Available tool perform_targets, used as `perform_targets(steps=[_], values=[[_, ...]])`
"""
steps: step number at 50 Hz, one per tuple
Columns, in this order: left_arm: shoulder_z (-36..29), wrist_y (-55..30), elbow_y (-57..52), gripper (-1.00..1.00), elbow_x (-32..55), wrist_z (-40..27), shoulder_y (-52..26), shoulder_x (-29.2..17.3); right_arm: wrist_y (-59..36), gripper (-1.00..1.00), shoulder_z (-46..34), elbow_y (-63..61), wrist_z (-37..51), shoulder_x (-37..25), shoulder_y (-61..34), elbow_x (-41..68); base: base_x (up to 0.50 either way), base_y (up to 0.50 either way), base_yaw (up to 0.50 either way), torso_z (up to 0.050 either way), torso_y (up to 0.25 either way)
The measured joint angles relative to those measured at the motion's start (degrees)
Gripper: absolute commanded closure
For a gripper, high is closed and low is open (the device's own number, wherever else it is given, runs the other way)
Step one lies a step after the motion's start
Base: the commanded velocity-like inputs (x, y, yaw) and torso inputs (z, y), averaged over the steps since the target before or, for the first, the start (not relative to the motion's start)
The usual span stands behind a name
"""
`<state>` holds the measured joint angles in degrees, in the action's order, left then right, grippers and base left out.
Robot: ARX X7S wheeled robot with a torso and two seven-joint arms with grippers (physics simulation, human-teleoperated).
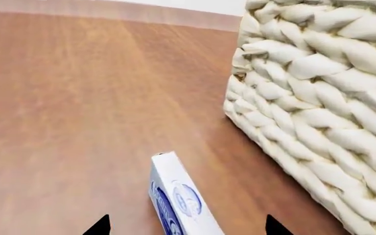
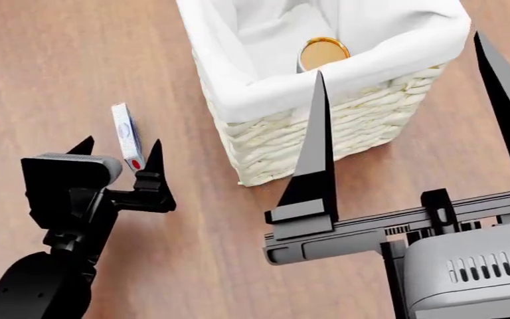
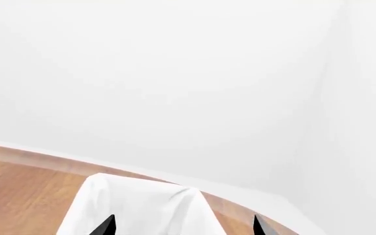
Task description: Pick up the alphabet soup and the cream cheese box, and put them in the basket.
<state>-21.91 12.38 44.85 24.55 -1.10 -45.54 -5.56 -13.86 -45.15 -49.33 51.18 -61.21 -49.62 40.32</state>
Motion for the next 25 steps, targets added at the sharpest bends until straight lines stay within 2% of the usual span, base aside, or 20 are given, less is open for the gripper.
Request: perform_targets(steps=[7, 8, 25], values=[[-0.04, 1.16, 2.64, -1.00, 0.02, 0.27, -0.79, 0.46, -0.34, -1.00, 0.16, -0.17, 0.06, -0.10, -0.27, 0.44, 0.00, 0.00, 0.00, 0.000, 0.000], [-0.05, 1.29, 2.91, 1.00, 0.04, 0.30, -0.87, 0.51, -0.36, -1.00, 0.18, -0.17, 0.07, -0.11, -0.29, 0.49, 0.00, 0.00, 0.00, 0.000, 0.000], [-0.42, 1.97, 3.61, 1.00, 0.33, 0.84, -1.07, 0.52, 0.32, -1.00, 0.11, 0.10, 0.06, -0.07, 0.39, 0.16, 0.00, 0.00, 0.00, 0.000, 0.000]])
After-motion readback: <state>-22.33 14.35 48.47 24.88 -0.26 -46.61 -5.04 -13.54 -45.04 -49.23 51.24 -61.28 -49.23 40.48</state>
